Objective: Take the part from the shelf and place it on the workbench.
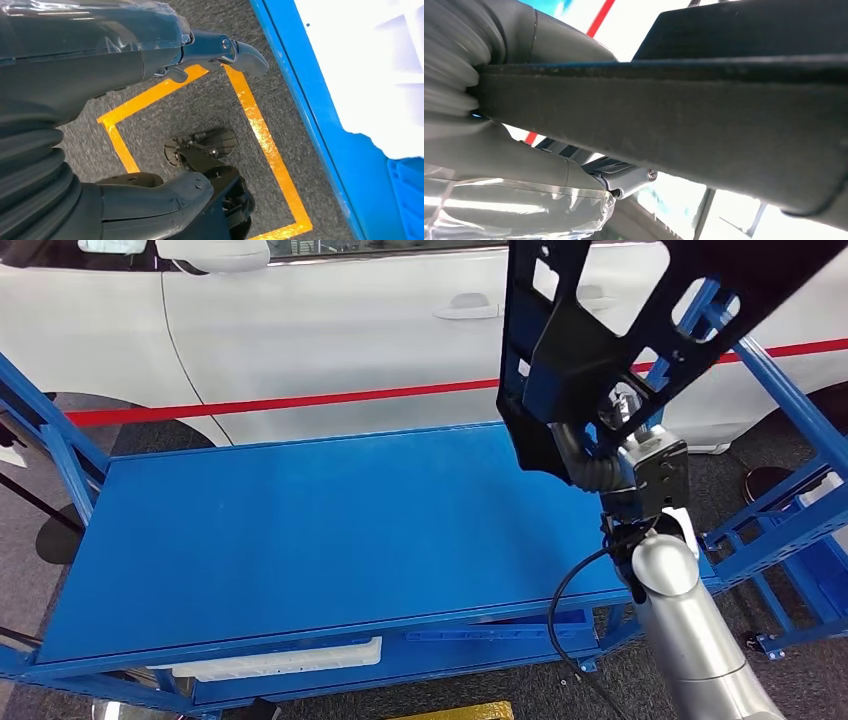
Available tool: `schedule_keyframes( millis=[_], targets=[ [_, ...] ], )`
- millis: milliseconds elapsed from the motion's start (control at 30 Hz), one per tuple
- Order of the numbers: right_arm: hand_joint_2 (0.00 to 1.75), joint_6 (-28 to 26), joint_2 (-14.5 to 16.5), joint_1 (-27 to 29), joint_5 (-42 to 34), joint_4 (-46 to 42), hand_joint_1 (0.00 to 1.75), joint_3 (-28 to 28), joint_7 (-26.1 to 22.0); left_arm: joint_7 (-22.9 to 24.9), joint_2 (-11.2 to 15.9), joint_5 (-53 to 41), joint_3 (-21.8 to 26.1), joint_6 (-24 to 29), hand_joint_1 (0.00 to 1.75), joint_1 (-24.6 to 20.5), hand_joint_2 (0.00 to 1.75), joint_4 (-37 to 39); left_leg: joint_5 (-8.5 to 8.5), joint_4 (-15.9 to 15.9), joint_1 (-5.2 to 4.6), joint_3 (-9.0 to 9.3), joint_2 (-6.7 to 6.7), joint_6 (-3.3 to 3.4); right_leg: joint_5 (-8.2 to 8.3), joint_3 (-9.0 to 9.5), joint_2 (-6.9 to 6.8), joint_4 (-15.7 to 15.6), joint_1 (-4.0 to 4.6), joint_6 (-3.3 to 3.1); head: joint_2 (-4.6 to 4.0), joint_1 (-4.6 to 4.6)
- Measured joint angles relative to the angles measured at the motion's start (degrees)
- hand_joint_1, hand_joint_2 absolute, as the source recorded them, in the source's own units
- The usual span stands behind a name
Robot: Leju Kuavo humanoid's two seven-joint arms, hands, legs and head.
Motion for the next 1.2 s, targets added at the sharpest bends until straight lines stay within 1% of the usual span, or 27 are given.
schedule_keyframes(
  millis=[167, 267, 433, 467, 500, 533, 567, 633, 667, 700, 733, 767, 800, 833, 867, 900, 933, 967, 1000, 1033, 1067, 1133, 1167, 1200],
  targets=[
    [1.75, 0.9, 0.29, 7.04, -1.48, -1.99, 1.75, 0.26, -3.79, -0.17, 0.01, 1.11, 1.11, -0.29, 0.0, 0.46, 1.75, 0.0, -0.21, 0.1, -0.19, -0.01, -0.05, -0.04, -0.09, 0.07, -0.03, -0.07, -0.05, 0.08, 0.0, -0.01],
    [1.75, 1.21, 0.91, 11.78, -2.96, -3.02, 1.75, 0.42, -5.66, -0.24, 0.01, 1.55, 1.8, -0.35, 0.0, 0.9, 1.75, 0.0, -0.42, 0.25, -0.27, -0.01, -0.06, 0.09, -0.2, 0.13, -0.02, -0.08, -0.09, 0.23, 0.0, -0.02],
    [1.75, 1.52, 2.04, 18.13, -5.21, -4.08, 1.75, 0.13, -7.08, 0.19, -0.01, 1.55, 2.17, -0.35, 0.0, 1.58, 1.75, 0.02, -0.69, 0.52, -0.49, 0.02, -0.05, 0.65, -0.33, 0.36, -0.02, -0.12, -0.35, 0.77, 0.0, -0.02],
    [1.75, 1.54, 2.22, 18.98, -5.35, -4.15, 1.75, -0.03, -7.11, 0.38, -0.07, 1.5, 2.18, -0.32, 0.0, 1.66, 1.75, 0.02, -0.52, 0.27, -0.37, 0.17, -0.01, 0.86, -0.47, 0.4, -0.02, -0.04, -0.42, 0.88, 0.0, -0.02],
    [1.75, 1.59, 2.35, 19.66, -5.42, -4.18, 1.75, -0.22, -7.15, 0.56, -0.14, 1.45, 2.18, -0.26, 0.0, 1.7, 1.75, 0.02, -0.34, -0.06, -0.23, 0.33, 0.03, 1.09, -1.04, 0.24, 0.0, 0.49, -0.43, 0.95, 0.0, 0.04],
    [1.75, 1.68, 2.44, 20.23, -5.44, -4.19, 1.75, -0.43, -7.19, 0.75, -0.23, 1.35, 2.18, -0.14, 0.0, 1.71, 1.75, 0.02, -0.16, -0.38, -0.07, 0.47, 0.07, 1.34, -2.25, -0.41, 0.03, 2.02, -0.42, 1.01, 0.0, 0.14],
    [1.75, 1.8, 2.51, 20.74, -5.44, -4.18, 1.75, -0.67, -7.23, 0.97, -0.32, 1.25, 2.18, 0.01, 0.0, 1.71, 1.75, 0.02, -0.02, -0.6, 0.02, 0.58, 0.11, 1.52, -4.06, -1.66, 0.06, 4.8, -0.43, 1.05, 0.0, 0.23],
    [1.75, 2.06, 2.65, 21.79, -5.44, -4.1, 1.75, -1.1, -7.28, 1.36, -0.43, 0.96, 2.17, 0.25, 0.0, 1.71, 1.75, 0.02, 0.03, -0.59, -0.08, 0.49, 0.12, 1.65, -7.85, -5.38, 0.1, 12.62, -0.43, 1.16, 0.0, 0.37],
    [1.75, 2.17, 2.72, 22.34, -5.44, -4.02, 1.75, -1.28, -7.28, 1.52, -0.46, 0.78, 2.16, 0.31, 0.0, 1.75, 1.75, 0.02, 0.03, -0.53, -0.12, 0.43, 0.1, 1.66, -8.68, -6.86, 0.1, 15.67, -0.46, 1.22, 0.0, 0.38],
    [1.75, 2.29, 2.75, 22.8, -5.44, -3.93, 1.75, -1.42, -7.27, 1.63, -0.48, 0.62, 2.14, 0.32, 0.0, 1.79, 1.75, 0.02, 0.03, -0.44, -0.12, 0.37, 0.07, 1.65, -8.33, -7.46, 0.09, 16.81, -0.52, 1.26, 0.0, 0.39],
    [1.75, 2.43, 2.79, 23.09, -5.44, -3.86, 1.75, -1.54, -7.27, 1.72, -0.49, 0.48, 2.12, 0.32, 0.0, 1.82, 1.75, 0.02, 0.02, -0.3, -0.1, 0.31, 0.05, 1.61, -6.92, -7.0, 0.08, 15.77, -0.61, 1.26, 0.0, 0.39],
    [1.75, 2.63, 2.83, 23.2, -5.44, -3.81, 1.75, -1.66, -7.27, 1.76, -0.5, 0.39, 2.09, 0.29, 0.0, 1.83, 1.75, 0.02, -0.02, -0.09, -0.08, 0.25, 0.02, 1.5, -4.79, -5.4, 0.07, 12.58, -0.73, 1.24, 0.0, 0.4],
    [1.75, 2.86, 2.85, 23.16, -5.43, -3.8, 1.75, -1.8, -7.27, 1.78, -0.5, 0.39, 2.07, 0.25, 0.0, 1.81, 1.75, 0.02, -0.08, 0.17, -0.09, 0.15, -0.01, 1.29, -3.09, -3.35, 0.08, 8.51, -0.84, 1.17, 0.0, 0.4],
    [1.75, 3.13, 2.86, 23.06, -5.4, -3.8, 1.75, -1.96, -7.26, 1.8, -0.5, 0.39, 2.06, 0.2, 0.0, 1.78, 1.75, 0.02, -0.12, 0.43, -0.14, 0.0, -0.05, 0.97, -1.76, -1.67, 0.17, 5.29, -0.78, 0.99, 0.0, 0.39],
    [1.75, 3.41, 2.86, 22.9, -5.37, -3.83, 1.75, -2.12, -7.24, 1.81, -0.48, 0.4, 2.05, 0.16, 0.0, 1.75, 1.75, 0.02, -0.1, 0.67, -0.21, -0.14, -0.09, 0.58, -1.08, -0.62, 0.28, 3.11, -0.69, 0.71, 0.0, 0.38],
    [1.75, 3.74, 2.86, 22.58, -5.42, -3.91, 1.75, -2.22, -7.21, 1.84, -0.45, 0.4, 2.05, 0.15, 0.0, 1.73, 1.75, 0.02, 0.01, 0.82, -0.28, -0.33, -0.11, 0.15, -1.04, -0.41, 0.39, 2.38, -0.53, 0.36, 0.0, 0.34],
    [1.75, 4.21, 2.82, 22.08, -5.68, -4.12, 1.75, -2.32, -7.11, 1.89, -0.42, 0.4, 2.04, 0.14, 0.0, 1.72, 1.75, 0.02, 0.22, 0.86, -0.33, -0.5, -0.13, -0.29, -0.79, -0.75, 0.49, 2.56, -0.35, -0.06, 0.0, 0.29],
    [1.75, 4.77, 2.68, 21.32, -6.2, -4.52, 1.75, -2.45, -6.88, 1.92, -0.33, 0.39, 2.03, 0.12, 0.0, 1.73, 1.75, 0.02, 0.33, 0.97, -0.32, -0.69, -0.14, -0.7, -0.61, -1.08, 0.47, 2.45, -0.42, -0.54, 0.0, 0.26],
    [1.75, 5.35, 2.49, 20.3, -6.92, -5.09, 1.75, -2.63, -6.54, 1.96, -0.2, 0.41, 2.02, 0.09, 0.0, 1.75, 1.75, 0.02, -0.09, 1.43, -0.25, -1.08, -0.1, -1.06, -0.34, -1.41, 0.42, 2.37, -0.46, -1.04, 0.0, 0.21],
    [1.75, 5.91, 2.23, 19.23, -7.78, -5.86, 1.75, -2.88, -6.13, 1.97, -0.07, 0.46, 2.01, 0.05, 0.0, 1.76, 1.75, 0.02, -1.28, 2.69, -0.17, -1.68, -0.05, -1.34, 0.02, -1.74, 0.34, 2.28, -0.5, -1.56, 0.0, 0.08],
    [1.75, 6.33, 1.93, 18.18, -8.59, -6.7, 1.75, -3.19, -5.74, 1.96, 0.06, 0.51, 2.02, 0.02, 0.0, 1.76, 1.75, 0.02, -3.29, 5.15, -0.06, -2.65, 0.0, -1.54, 0.38, -2.07, 0.21, 2.2, -0.52, -2.02, 0.0, -0.04],
    [1.75, 6.88, 1.32, 16.55, -9.78, -8.32, 1.75, -3.82, -5.23, 1.93, 0.21, 0.62, 2.03, -0.01, 0.0, 1.78, 1.75, 0.02, -8.11, 12.56, 0.05, -5.15, 0.09, -1.82, 0.93, -2.84, -0.03, 2.29, -0.22, -2.52, 0.0, -0.27],
    [1.75, 7.02, 1.0, 16.01, -10.14, -8.97, 1.75, -4.08, -5.05, 1.91, 0.27, 0.67, 2.03, -0.01, 0.0, 1.82, 1.75, 0.02, -9.7, 15.86, 0.07, -6.01, 0.09, -1.92, 1.19, -3.26, -0.13, 2.38, -0.04, -2.62, 0.0, -0.29],
    [1.75, 7.13, 0.71, 15.67, -10.35, -9.53, 1.75, -4.25, -4.91, 1.89, 0.35, 0.73, 2.03, -0.01, 0.0, 1.86, 1.75, 0.02, -10.2, 17.41, 0.06, -5.98, 0.09, -1.93, 1.44, -3.7, -0.2, 2.5, 0.11, -2.65, 0.0, -0.29]
  ],
)
